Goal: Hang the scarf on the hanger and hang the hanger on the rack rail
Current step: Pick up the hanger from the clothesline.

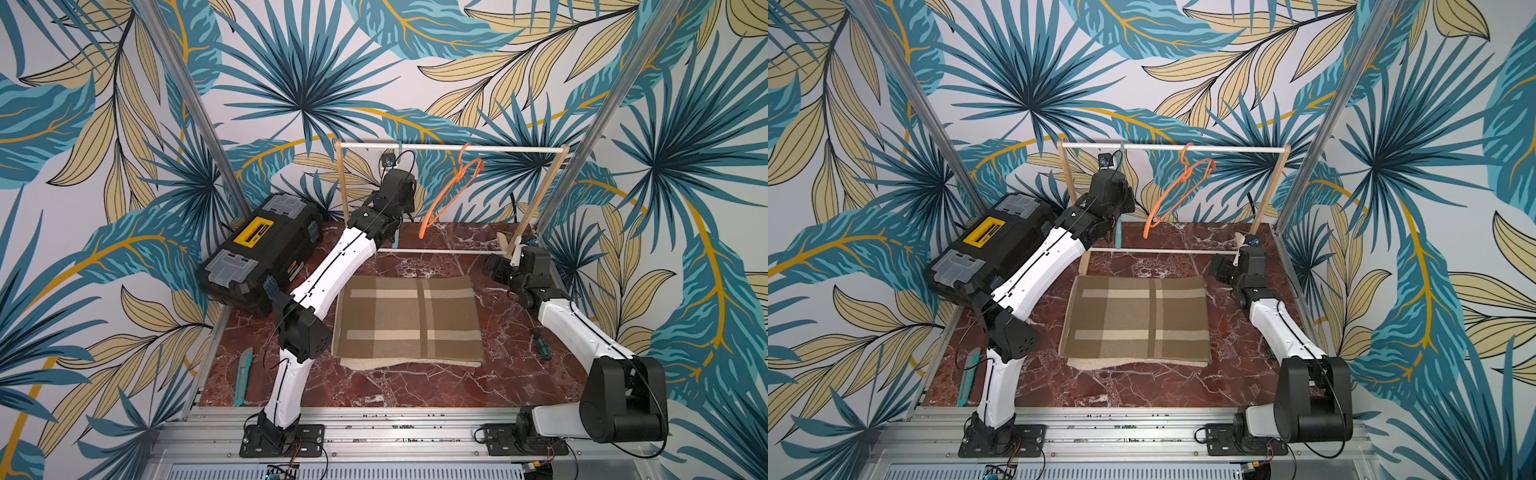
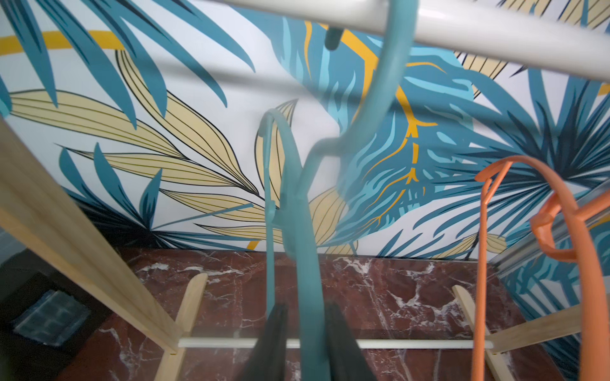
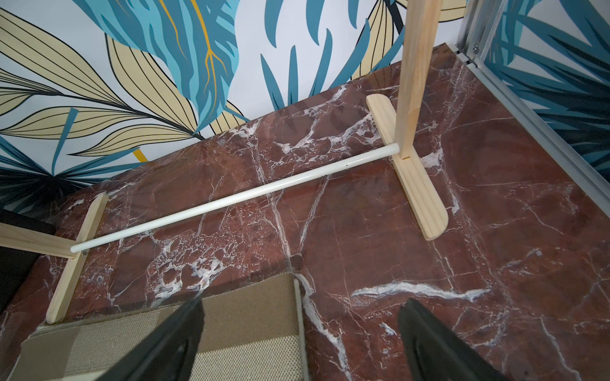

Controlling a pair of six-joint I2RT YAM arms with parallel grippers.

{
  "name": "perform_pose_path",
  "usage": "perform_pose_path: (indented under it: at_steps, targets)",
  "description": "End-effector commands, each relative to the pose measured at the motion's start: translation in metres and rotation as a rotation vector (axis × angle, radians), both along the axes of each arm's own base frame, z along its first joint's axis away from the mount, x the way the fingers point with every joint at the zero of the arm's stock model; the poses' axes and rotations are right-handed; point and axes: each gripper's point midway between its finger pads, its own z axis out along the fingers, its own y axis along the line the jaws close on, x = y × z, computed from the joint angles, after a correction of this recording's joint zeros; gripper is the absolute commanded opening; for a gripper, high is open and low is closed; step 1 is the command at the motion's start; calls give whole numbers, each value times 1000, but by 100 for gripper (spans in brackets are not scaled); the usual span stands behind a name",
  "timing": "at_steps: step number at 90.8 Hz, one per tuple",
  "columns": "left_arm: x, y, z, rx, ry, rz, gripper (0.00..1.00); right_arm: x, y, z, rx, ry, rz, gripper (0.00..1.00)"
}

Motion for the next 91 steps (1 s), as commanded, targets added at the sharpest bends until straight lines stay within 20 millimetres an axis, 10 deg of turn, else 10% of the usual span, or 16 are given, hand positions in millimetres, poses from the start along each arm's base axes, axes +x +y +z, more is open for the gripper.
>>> perform_pose_path:
  at_steps: [1, 49, 67, 91]
  targets:
    - [-13, 12, 39, 3, -84, 6, 10, 4, 6, 0, 8, -10, 22, 96]
    - [-50, -4, 84, -161, -221, -199, 0, 5, 9, 5, 4, -18, 33, 96]
    - [-84, 8, 70, -317, -180, -231, 0, -4, 7, 6, -7, -3, 34, 96]
    - [-128, 28, 2, -505, -91, -197, 0, -24, 19, 7, 58, 34, 95, 96]
